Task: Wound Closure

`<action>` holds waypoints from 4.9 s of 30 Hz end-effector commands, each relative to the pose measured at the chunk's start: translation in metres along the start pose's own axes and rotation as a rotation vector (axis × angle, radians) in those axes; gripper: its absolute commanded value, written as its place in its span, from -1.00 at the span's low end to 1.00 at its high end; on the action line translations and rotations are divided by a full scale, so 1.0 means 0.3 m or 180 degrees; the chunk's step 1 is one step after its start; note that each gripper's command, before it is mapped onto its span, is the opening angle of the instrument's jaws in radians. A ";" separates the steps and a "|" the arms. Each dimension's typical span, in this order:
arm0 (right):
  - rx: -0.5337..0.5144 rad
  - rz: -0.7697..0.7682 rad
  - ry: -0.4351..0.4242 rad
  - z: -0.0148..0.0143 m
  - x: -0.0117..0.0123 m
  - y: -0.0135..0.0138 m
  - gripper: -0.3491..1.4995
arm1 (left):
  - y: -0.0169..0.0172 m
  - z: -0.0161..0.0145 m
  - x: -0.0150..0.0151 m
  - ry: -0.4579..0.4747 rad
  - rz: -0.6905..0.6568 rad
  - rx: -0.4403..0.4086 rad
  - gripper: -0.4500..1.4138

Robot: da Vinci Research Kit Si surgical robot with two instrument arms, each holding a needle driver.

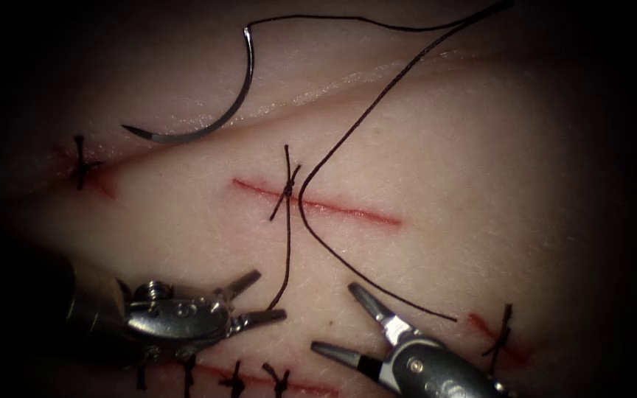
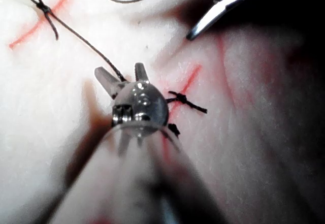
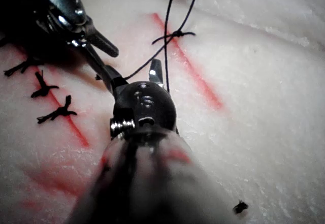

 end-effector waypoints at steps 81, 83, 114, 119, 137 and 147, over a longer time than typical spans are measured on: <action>0.0484 -0.2301 0.0215 0.0646 0.0024 0.0091 0.40 | -0.003 -0.022 0.006 0.0328 -0.0274 -0.0120 -1.00; 0.0478 -0.2303 0.0213 0.0657 0.0021 0.0092 0.40 | -0.002 -0.022 0.005 0.0330 -0.0273 -0.0127 -1.00; 0.0356 -0.2307 0.0467 0.0537 0.0066 0.0059 0.84 | -0.012 -0.037 -0.005 0.0615 -0.0234 -0.0168 -1.00; 0.0417 -0.2254 0.0502 0.0389 0.0080 -0.0008 0.82 | -0.028 -0.052 -0.019 0.0683 -0.0211 -0.0019 -1.00; 0.0374 -0.2198 0.0448 0.0272 0.0052 -0.0023 0.73 | -0.063 -0.045 -0.051 -0.0687 0.0144 -0.0088 0.42; 0.0374 -0.2190 0.0437 0.0244 0.0047 -0.0030 0.73 | -0.067 -0.042 -0.058 -0.0998 0.0279 -0.0050 0.93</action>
